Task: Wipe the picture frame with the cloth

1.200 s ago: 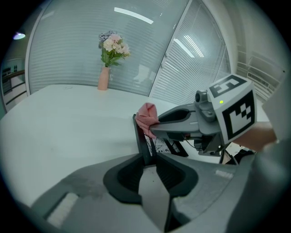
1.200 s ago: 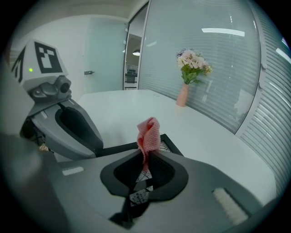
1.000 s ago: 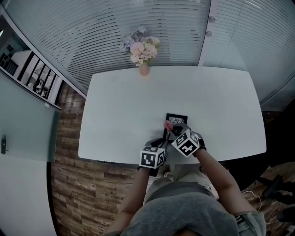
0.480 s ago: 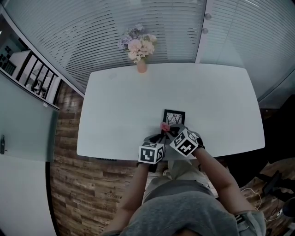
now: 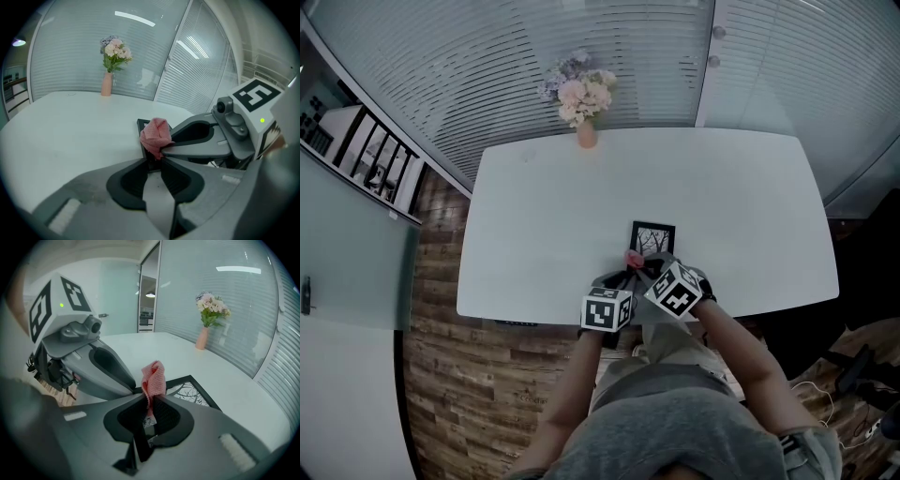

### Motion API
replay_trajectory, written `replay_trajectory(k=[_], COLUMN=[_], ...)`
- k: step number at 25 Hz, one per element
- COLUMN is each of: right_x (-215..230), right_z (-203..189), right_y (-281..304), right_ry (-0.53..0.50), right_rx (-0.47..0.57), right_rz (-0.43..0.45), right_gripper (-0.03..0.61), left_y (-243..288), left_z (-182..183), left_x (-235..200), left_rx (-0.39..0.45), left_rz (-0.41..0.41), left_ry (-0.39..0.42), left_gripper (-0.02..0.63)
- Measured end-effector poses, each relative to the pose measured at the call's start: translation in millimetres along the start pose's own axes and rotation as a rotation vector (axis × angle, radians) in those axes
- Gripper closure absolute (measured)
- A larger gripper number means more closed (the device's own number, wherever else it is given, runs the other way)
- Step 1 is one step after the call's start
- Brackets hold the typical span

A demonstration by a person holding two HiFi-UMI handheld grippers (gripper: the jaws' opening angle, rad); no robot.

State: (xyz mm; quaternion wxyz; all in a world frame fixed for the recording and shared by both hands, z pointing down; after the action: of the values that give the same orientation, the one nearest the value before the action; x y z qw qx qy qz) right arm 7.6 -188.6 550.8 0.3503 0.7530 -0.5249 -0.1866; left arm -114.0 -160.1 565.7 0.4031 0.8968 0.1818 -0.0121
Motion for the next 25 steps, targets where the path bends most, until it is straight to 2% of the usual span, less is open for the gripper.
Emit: replay_trajectory(k=[7, 16, 25], right_x=[3.4, 18.4, 53.0], right_z=[1.0, 11.6, 11.1], right_y=[-3.9, -22.9, -38.8], right_ry=[0.020, 0.008, 0.026], right_rx=[0.025, 0.082, 0.082], right_rz=[-0.002, -0.069, -0.138], right_gripper=[0.541, 0.540, 0.540], left_y=[0.1, -0.1, -1.3], left_z=[0.0, 0.1, 0.0], left_x=[-0.9, -1.6, -1.2], left_rx=[-0.004, -0.007, -0.010], left_rz=[-0.005, -0.007, -0.008], left_ry=[-0.004, -0.008, -0.010], left_gripper=[0.518, 0.518, 0.518])
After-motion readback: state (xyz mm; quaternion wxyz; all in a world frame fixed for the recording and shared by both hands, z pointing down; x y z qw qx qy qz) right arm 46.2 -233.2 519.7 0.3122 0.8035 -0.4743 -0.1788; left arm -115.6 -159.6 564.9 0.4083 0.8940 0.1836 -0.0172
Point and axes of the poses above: the fingertips, and each gripper's own axes: y forward along the fingers, x to its right, z out of its top, the point moved 10 cm from there along -y, backward along the fingers, and after that the axes turned 12 degrees about z, right-handed, at the moved point
